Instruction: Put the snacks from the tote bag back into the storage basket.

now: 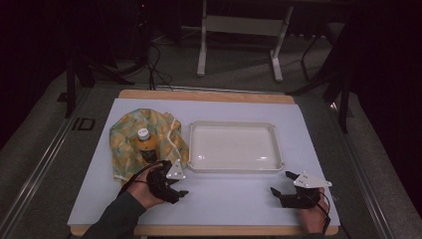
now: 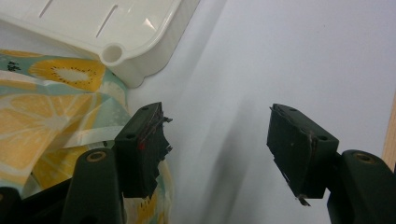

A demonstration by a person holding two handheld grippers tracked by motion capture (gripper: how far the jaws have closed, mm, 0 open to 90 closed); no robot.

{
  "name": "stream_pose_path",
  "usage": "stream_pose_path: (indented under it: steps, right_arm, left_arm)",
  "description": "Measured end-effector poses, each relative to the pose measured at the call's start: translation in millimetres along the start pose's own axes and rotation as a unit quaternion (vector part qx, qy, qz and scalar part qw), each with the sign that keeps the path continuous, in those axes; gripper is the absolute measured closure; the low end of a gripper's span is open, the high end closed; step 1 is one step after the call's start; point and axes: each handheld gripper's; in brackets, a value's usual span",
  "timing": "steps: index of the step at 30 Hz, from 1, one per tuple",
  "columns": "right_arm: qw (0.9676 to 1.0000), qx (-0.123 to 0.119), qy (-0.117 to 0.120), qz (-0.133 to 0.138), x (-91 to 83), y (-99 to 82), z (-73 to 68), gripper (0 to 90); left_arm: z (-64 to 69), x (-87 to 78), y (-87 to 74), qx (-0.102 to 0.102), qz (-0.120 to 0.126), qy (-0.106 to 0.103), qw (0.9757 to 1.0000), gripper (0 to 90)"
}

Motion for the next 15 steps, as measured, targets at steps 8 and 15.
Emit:
stream_pose_path:
  steps: [8, 15]
  right_arm:
    - [1.0000, 0.000, 0.000, 0.000, 0.1, 0.0, -0.3, 15.8]
    - [1.0000, 0.001, 0.000, 0.000, -0.1, 0.0, -0.4, 15.8]
  left_arm:
    - [-3.0, -1.7, 2.8, 0.018, -0.011, -0.003, 0.9998, 36.8]
    - [-6.2, -4.3, 5.9, 0.026, -0.017, -0.006, 0.9995, 37.0]
Point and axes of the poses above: each handheld gripper's, and its own axes: x roughly forward along the jaws, y roughly out of its top, z roughly to its right, and after that the axes turned 15 degrees about y, right-handed
